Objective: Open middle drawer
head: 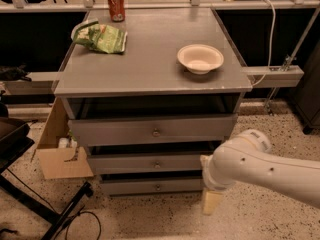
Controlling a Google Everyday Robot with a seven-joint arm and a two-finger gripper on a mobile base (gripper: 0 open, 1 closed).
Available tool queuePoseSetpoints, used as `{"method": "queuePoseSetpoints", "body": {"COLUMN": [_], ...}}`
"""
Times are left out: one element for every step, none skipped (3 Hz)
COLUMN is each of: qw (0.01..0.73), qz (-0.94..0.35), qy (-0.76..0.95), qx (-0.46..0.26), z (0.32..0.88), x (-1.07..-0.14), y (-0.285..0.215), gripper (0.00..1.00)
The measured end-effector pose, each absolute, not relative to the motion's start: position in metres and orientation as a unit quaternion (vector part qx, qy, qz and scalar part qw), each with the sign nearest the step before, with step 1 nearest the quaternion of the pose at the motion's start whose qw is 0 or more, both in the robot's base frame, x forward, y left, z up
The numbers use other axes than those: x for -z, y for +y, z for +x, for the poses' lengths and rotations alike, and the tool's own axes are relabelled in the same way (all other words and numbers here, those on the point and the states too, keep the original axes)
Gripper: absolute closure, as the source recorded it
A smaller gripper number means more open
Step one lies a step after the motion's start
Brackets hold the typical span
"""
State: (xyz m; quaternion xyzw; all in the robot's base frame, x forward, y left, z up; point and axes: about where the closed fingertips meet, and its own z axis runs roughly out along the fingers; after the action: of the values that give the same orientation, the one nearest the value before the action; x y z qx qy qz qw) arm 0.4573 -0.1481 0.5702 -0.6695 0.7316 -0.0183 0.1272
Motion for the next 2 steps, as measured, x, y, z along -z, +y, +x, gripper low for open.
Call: {"method": "queuePoseSetpoints", "body": {"qw": [0.175,0.191], "qz": [-0.682,-0.689], "qy": [0.71,0.699], "qx": [0.006,0.018], "z": [0.484,0.515], "x": [-0.525,-0.493], "y": [-0.11,-0.089], "gripper": [0.0,0.0]}}
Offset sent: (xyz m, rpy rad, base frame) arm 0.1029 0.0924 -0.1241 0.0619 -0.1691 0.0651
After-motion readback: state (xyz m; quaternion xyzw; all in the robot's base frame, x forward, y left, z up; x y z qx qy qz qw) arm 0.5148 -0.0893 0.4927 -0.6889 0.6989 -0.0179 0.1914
